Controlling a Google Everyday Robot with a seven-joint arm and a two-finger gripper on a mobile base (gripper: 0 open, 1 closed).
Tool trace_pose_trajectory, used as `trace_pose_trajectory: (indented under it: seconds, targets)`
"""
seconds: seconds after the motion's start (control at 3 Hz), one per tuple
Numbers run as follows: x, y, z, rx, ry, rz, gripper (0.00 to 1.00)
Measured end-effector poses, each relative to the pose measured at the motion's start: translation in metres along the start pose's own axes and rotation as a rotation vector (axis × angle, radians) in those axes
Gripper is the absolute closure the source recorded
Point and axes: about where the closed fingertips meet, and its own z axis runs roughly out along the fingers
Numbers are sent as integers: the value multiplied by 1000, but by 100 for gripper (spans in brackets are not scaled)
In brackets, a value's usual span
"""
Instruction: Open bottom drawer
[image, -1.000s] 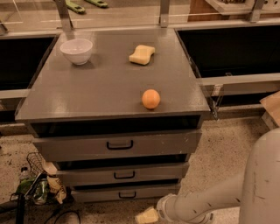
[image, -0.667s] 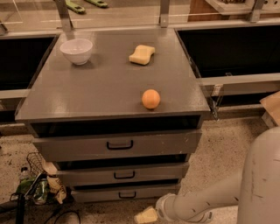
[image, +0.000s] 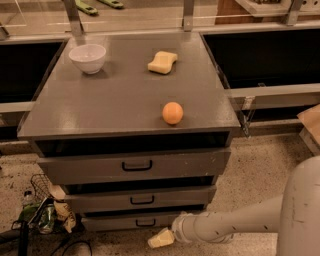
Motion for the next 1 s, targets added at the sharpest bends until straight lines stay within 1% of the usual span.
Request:
trace_pose_trajectory:
  seconds: [0.33,0.67,1.0]
  targets:
    - [-12,3,16,-49,-16,-30,0]
    - [-14,2,18,-54,-17,-32,0]
    - [-10,3,22,-53,-51,-27,0]
